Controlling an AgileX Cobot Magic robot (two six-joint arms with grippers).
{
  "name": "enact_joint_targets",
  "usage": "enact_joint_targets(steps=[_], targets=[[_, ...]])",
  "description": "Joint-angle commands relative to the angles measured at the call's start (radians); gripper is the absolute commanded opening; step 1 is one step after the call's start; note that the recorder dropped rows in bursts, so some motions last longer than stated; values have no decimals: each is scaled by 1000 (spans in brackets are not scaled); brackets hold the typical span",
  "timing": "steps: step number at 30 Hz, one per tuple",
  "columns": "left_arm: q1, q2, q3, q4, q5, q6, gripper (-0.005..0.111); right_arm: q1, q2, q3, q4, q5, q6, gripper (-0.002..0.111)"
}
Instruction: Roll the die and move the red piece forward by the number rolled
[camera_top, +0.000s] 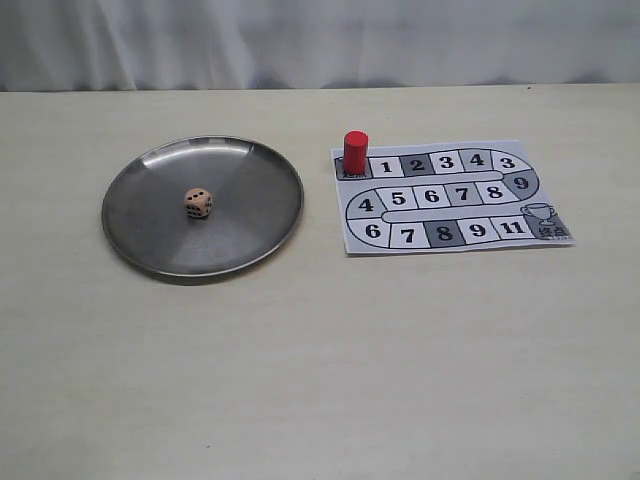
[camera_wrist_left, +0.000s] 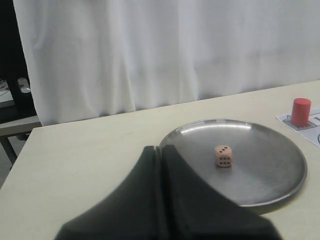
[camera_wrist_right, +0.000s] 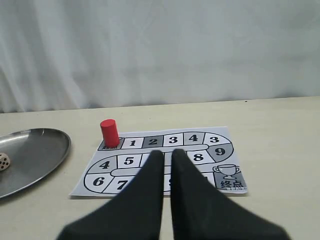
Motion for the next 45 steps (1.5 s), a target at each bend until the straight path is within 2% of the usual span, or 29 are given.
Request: enact_joint_targets(steps=[1,6,12,16,18,22,28,36,40,42,45], targets=[[-1,-1,2,-3,-9,-2,0,-5,-6,4,-4,-1,-6,5],[-1,-1,2,-3,-9,-2,0,-5,-6,4,-4,-109,-6,5],[-1,-1,2,-3,-9,-2,0,-5,-6,4,-1,-407,2,5],[-1,-1,2,-3,-9,-2,0,0,-6,4,5,-617,79,5],[-1,-1,2,-3,-9,-2,0,0,-2,-19,5,-568,65,5],[-1,-1,2,-3,-9,-2,0,0,93,-133,5,-303,39,5],[-1,-1,2,-3,-9,-2,0,0,475,-187,5,-250,48,5],[-1,-1,2,-3,-9,-2,0,1,1045,-342,5,-221,111,5],[-1,-1,2,-3,-9,-2,0,93,1275,-454,5,-223,127,5],[-1,-1,2,-3,-9,-2,0,215,1409,-555,0,-252,127,5],[-1,-1,2,-3,-9,-2,0,302,1541,-695,-1,-241,122,16]])
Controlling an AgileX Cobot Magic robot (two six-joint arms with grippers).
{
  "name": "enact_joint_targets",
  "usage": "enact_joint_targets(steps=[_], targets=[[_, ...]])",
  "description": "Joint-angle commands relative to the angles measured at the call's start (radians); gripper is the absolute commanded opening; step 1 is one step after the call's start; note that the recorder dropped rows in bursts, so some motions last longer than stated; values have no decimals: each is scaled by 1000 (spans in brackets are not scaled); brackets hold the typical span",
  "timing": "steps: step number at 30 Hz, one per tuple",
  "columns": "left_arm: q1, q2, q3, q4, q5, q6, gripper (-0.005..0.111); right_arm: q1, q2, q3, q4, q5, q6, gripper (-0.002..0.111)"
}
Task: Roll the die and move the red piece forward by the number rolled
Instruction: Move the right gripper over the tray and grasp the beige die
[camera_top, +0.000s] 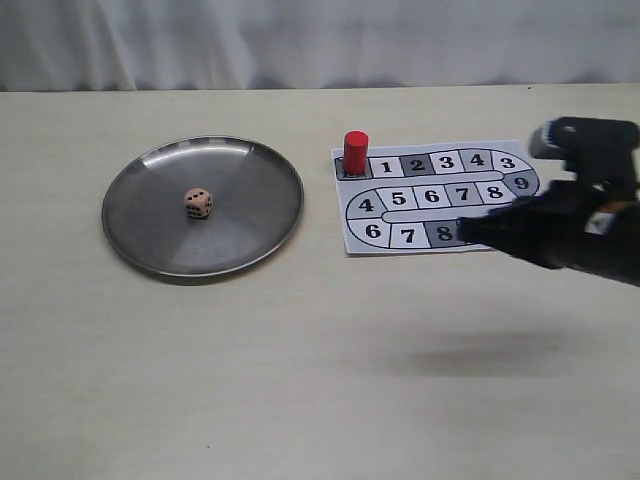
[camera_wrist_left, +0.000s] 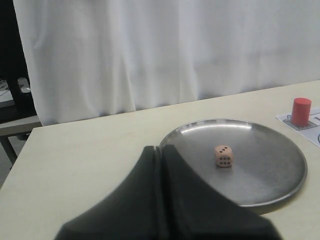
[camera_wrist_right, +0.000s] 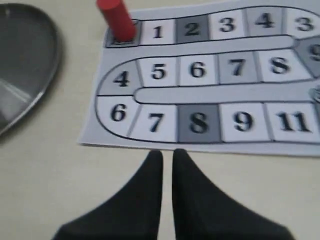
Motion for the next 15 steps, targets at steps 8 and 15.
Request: enact_joint_targets(steps=[8,15], targets=[[-1,-1,2,-3,-9,-2,0,311,639,-849,-9,305,-76,66],[-1,-1,2,-3,-9,-2,0,385,955,-1290,-6,451,-136,67]])
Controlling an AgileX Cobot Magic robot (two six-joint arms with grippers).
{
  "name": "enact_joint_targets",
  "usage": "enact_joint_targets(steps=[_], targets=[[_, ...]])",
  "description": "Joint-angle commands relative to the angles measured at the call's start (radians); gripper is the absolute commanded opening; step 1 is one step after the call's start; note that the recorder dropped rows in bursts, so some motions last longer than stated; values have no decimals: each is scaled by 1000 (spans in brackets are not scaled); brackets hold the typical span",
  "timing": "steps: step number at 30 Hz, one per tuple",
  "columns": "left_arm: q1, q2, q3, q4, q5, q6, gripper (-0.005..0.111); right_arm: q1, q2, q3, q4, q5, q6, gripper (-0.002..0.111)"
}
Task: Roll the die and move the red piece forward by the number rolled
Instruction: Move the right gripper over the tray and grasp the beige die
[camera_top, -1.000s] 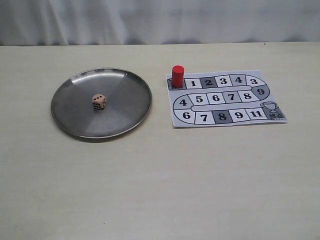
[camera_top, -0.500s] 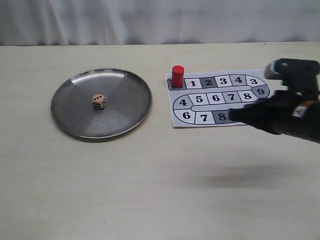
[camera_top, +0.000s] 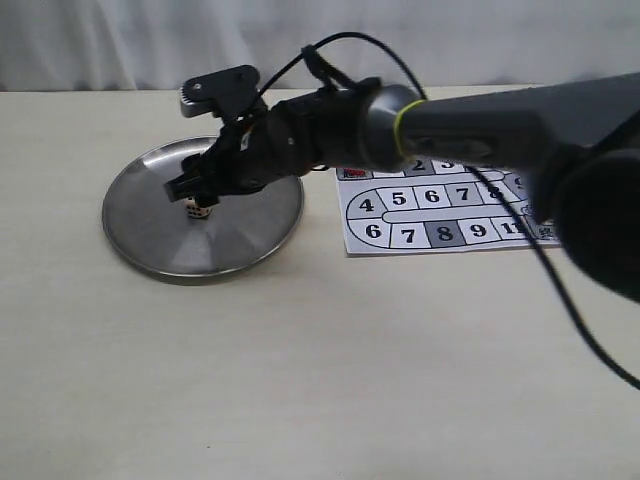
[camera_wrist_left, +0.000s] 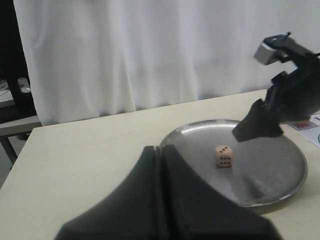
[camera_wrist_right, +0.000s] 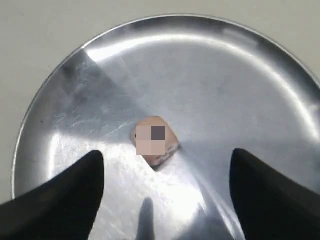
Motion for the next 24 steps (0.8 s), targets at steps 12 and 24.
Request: enact_joint_targets(steps=[12,24], targets=[[-1,-1,2,-3,-9,-2,0,7,284,-356,-10,110,-60,58],[-1,-1,2,-3,-9,-2,0,-27,130,-374,-21,281,-60,4]])
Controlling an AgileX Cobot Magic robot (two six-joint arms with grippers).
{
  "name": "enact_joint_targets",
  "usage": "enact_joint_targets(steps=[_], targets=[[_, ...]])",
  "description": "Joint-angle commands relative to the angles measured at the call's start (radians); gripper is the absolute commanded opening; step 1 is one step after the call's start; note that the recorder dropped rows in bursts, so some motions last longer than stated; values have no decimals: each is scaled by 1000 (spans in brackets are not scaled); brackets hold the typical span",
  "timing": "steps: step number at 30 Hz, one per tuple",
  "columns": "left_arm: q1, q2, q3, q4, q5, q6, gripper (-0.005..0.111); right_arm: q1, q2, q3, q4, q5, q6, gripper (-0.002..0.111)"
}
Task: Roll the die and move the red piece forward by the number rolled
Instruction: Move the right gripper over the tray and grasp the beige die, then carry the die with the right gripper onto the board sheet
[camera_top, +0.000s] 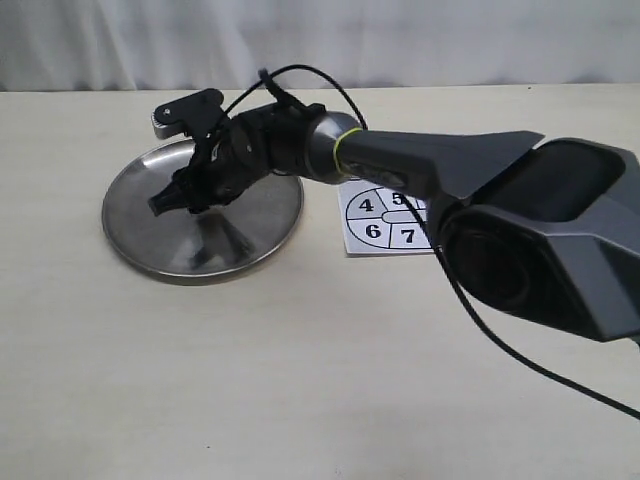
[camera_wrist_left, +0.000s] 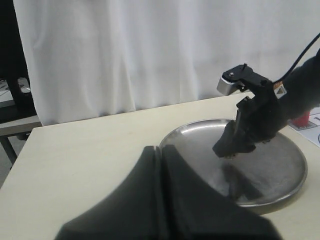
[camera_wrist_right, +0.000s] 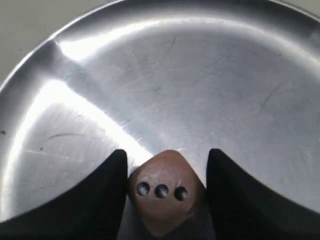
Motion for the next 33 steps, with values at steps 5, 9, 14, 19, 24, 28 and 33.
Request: enact_joint_targets(steps=[5,9,14,19,24,28,33], targets=[[-1,-1,2,-3,-9,-2,0,-126,-301,-14,-24,338,4,4],[-1,-1,2,-3,-9,-2,0,-228,-423,54,-58,413,1,4],[-1,-1,2,-3,-9,-2,0,-332,-508,265,-57,336,-1,4],[-1,-1,2,-3,-9,-2,0,-398,-497,498,-57,181,-1,4],[-1,-1,2,-3,-9,-2,0,-398,-463,593,-49,79,-1,4],[-1,-1,2,-3,-9,-2,0,-380,-448,599,-51,64,-7,4],[-1,-1,2,-3,-9,-2,0,-353,-441,599,-62,74,-7,5]])
